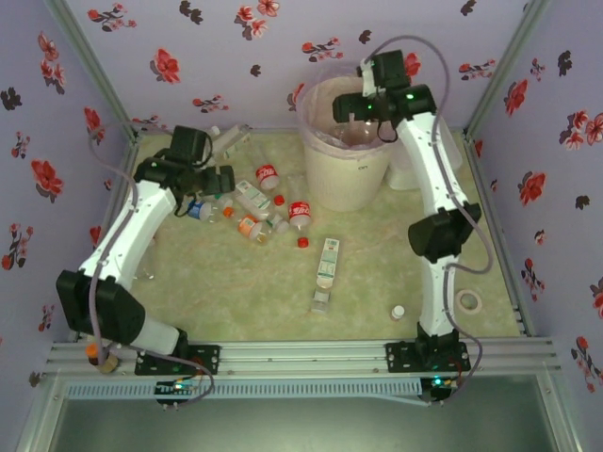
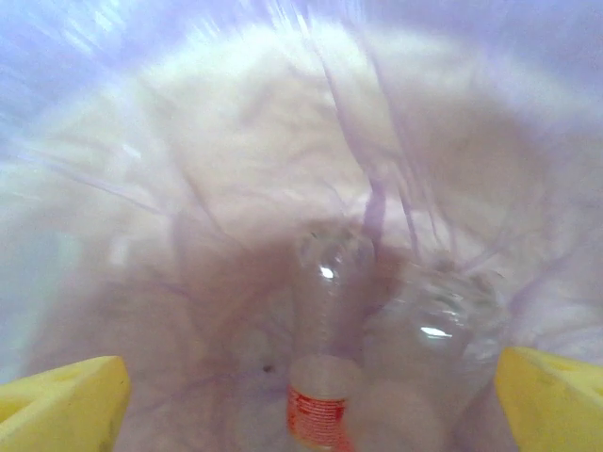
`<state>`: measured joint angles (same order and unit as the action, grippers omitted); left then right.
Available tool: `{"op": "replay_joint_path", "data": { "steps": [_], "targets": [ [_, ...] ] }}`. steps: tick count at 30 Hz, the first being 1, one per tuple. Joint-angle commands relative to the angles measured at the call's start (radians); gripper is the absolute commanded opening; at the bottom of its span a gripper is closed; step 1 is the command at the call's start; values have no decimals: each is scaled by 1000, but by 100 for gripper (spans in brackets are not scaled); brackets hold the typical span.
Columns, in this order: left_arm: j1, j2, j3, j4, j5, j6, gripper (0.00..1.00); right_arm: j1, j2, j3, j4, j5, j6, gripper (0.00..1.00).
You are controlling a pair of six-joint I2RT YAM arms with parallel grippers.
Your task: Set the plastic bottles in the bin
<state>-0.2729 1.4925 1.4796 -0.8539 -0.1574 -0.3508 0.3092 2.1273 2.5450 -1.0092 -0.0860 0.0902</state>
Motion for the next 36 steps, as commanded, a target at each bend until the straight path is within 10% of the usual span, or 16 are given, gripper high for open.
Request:
{"op": "replay_joint_path", "data": {
  "steps": [1, 19, 36],
  "targets": [
    [90, 113, 102, -3, -15, 131, 100, 1, -127, -5, 63, -80, 50, 100],
    [443, 895, 897, -89, 235, 263, 100, -93, -717, -614, 30, -51, 146, 100],
    [485, 1076, 990, 42, 439, 160, 100, -137, -898, -944, 37, 3, 230, 100]
  ]
}}
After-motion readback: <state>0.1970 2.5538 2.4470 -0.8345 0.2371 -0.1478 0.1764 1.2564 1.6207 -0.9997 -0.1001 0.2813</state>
